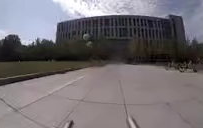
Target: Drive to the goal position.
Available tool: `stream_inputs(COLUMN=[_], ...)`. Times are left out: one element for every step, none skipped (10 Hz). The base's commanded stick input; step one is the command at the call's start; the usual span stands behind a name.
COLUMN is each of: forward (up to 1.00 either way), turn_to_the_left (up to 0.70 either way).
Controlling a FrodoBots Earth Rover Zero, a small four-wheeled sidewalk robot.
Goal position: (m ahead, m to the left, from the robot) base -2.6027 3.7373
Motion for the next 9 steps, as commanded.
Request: stream_inputs(forward=[0.70,0.70,0.70,0.70,0.70,0.70,0.70,0.70,0.70], turn_to_the_left=[0.00,0.00,0.00,0.00,0.00,0.00,0.00,0.00,-0.32])
